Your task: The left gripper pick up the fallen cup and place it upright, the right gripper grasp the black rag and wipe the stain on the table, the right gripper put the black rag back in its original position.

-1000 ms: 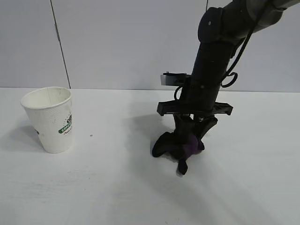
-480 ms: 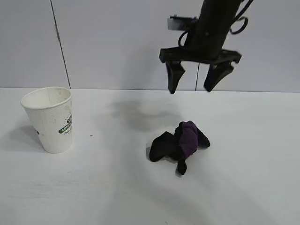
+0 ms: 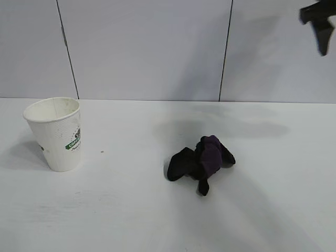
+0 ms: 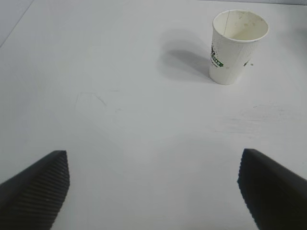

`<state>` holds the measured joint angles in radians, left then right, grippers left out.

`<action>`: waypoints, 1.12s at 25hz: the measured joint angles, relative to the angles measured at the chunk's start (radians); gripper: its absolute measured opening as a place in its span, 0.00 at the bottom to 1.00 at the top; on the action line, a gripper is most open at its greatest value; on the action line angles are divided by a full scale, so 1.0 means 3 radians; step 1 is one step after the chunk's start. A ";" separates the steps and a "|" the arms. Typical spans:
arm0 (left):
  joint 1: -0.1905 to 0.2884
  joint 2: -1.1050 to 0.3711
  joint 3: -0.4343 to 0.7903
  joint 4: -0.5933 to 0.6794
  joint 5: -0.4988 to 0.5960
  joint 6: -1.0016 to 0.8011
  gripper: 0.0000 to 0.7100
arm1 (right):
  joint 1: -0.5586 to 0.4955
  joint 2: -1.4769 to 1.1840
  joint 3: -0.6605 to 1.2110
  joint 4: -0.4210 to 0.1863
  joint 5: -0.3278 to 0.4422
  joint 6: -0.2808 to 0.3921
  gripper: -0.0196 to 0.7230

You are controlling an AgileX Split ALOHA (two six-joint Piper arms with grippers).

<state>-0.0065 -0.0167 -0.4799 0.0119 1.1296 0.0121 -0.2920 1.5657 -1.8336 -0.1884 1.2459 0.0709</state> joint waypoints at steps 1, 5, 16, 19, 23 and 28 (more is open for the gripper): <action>0.0000 0.0000 0.0000 0.0000 0.0000 0.0000 0.97 | -0.0059 -0.0153 0.0000 0.0110 0.0010 -0.0061 0.83; 0.0000 0.0000 0.0000 0.0000 0.0000 0.0000 0.97 | -0.0068 -0.0908 0.0000 0.0411 0.0047 -0.0236 0.83; 0.0000 0.0000 0.0000 0.0000 -0.0003 0.0000 0.97 | -0.0019 -0.3317 0.1208 0.0760 0.0075 -0.0400 0.83; 0.0000 0.0000 0.0000 0.0000 -0.0003 0.0000 0.97 | -0.0019 -0.3891 0.1908 0.0871 0.0024 -0.0400 0.83; 0.0000 0.0000 0.0000 0.0000 -0.0003 0.0000 0.97 | -0.0019 -0.4478 0.2887 0.0906 -0.0286 -0.0390 0.83; 0.0000 0.0000 0.0000 0.0000 -0.0003 0.0000 0.97 | 0.0121 -0.4751 0.3827 0.0890 -0.0577 -0.0377 0.83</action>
<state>-0.0065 -0.0167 -0.4799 0.0119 1.1288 0.0121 -0.2556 0.1404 -0.6856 0.0786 1.0728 -0.0422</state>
